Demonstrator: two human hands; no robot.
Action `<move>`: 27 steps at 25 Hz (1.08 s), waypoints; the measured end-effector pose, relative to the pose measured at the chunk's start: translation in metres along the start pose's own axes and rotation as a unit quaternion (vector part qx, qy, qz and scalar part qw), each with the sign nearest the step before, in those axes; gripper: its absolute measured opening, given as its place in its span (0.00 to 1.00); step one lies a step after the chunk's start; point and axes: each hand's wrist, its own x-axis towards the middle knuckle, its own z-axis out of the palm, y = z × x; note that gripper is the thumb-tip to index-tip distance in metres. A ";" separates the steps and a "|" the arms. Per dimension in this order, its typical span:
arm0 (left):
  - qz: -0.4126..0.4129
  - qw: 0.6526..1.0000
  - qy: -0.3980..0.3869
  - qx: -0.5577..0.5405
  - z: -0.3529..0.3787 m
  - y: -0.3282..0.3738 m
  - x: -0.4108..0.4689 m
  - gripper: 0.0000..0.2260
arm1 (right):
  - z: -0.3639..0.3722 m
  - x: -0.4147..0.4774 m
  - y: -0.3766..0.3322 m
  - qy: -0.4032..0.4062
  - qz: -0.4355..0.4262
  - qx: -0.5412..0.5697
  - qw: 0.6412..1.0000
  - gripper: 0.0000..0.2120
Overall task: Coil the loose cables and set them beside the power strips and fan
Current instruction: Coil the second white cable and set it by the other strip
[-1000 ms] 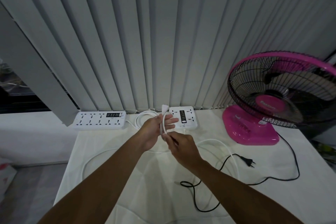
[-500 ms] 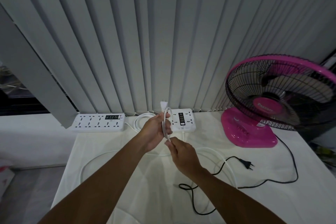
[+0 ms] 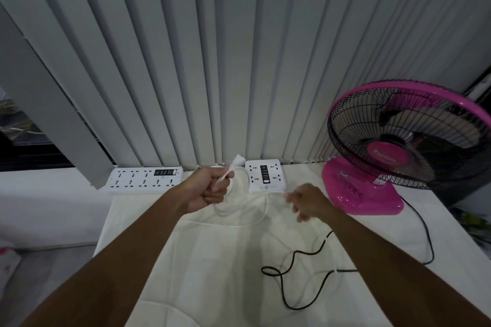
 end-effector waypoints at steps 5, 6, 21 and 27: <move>0.002 0.996 0.095 -0.002 0.027 -0.019 0.018 0.15 | 0.023 -0.031 -0.089 0.078 -0.194 0.089 0.974 0.13; 0.015 0.994 0.102 -0.044 0.028 -0.020 0.022 0.16 | 0.037 -0.041 -0.097 0.069 -0.252 0.042 0.964 0.12; 0.078 0.975 0.099 -0.183 0.025 -0.011 0.014 0.12 | 0.109 -0.053 -0.050 0.051 -0.253 0.086 0.962 0.14; 0.109 0.957 0.041 -0.265 0.017 0.004 0.010 0.13 | 0.112 -0.038 0.017 -0.004 -0.212 -0.079 0.974 0.13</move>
